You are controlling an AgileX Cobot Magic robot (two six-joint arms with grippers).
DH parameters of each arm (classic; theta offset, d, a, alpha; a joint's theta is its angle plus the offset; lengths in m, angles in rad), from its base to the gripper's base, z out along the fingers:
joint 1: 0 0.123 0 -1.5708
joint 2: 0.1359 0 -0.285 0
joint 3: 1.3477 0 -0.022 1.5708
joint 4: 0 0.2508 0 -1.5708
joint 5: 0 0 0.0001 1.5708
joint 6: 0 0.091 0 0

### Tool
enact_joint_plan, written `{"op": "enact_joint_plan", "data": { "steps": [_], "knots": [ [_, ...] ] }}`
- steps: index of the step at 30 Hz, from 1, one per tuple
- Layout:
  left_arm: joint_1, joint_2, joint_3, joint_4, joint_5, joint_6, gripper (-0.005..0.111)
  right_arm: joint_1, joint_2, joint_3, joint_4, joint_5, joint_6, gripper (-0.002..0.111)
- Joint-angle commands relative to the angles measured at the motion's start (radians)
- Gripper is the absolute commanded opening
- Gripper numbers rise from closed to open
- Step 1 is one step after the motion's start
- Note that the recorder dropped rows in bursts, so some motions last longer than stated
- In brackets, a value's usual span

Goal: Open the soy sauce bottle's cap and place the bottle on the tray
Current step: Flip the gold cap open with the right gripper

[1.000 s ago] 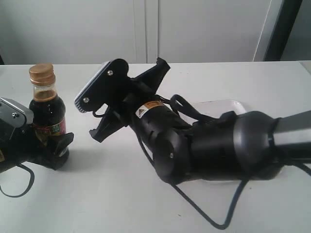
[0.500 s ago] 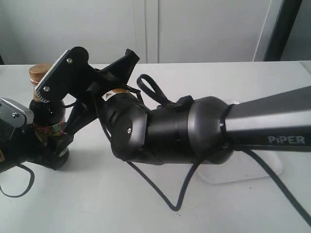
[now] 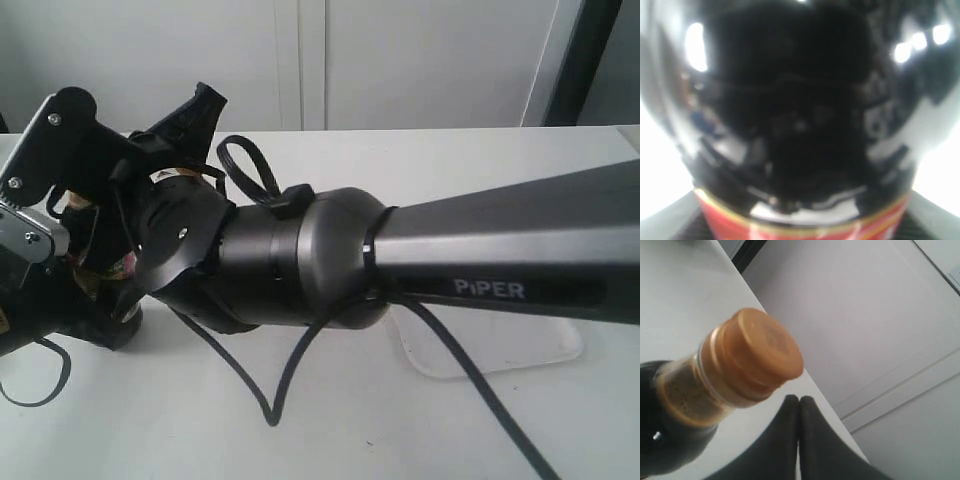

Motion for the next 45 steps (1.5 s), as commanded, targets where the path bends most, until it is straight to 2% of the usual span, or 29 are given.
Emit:
{"op": "enact_joint_plan", "data": {
  "steps": [1, 15, 19, 27, 30, 33, 36, 39, 41, 45],
  "knots": [
    [0.004, -0.018, 0.002, 0.001, -0.067, -0.004, 0.0, 0.006, 0.002, -0.025, 0.024, 0.03, -0.011, 0.0],
    [0.004, -0.018, 0.002, 0.003, -0.067, -0.004, 0.0, 0.01, 0.054, -0.102, 0.055, 0.036, -0.027, 0.0],
    [0.004, -0.018, 0.002, 0.003, -0.067, -0.004, 0.0, 0.01, 0.054, -0.152, 0.122, 0.032, -0.113, 0.0],
    [0.004, -0.018, 0.002, 0.005, -0.067, -0.004, 0.0, 0.032, 0.07, -0.275, 0.142, 0.105, -0.142, 0.0],
    [0.004, -0.018, 0.002, 0.005, -0.067, -0.004, 0.0, 0.032, 0.081, -0.301, 0.154, 0.069, -0.142, 0.0],
    [0.004, -0.018, 0.002, 0.005, -0.067, -0.004, 0.0, 0.026, 0.062, -0.304, 0.236, -0.008, -0.169, 0.0],
    [0.004, -0.018, 0.002, 0.0, -0.067, -0.004, 0.0, 0.0, 0.029, -0.304, 0.388, 0.012, -0.22, 0.0],
    [0.004, -0.018, 0.002, 0.0, -0.067, -0.004, 0.0, -0.026, 0.008, -0.304, 0.461, 0.028, -0.222, 0.0],
    [0.004, -0.018, 0.002, 0.0, -0.067, -0.004, 0.0, -0.059, -0.013, -0.302, 0.564, 0.1, -0.327, 0.0],
    [0.004, -0.018, 0.002, -0.002, -0.067, -0.004, 0.0, -0.089, -0.062, -0.218, 0.564, 0.246, -0.346, 0.0]
  ]
}}
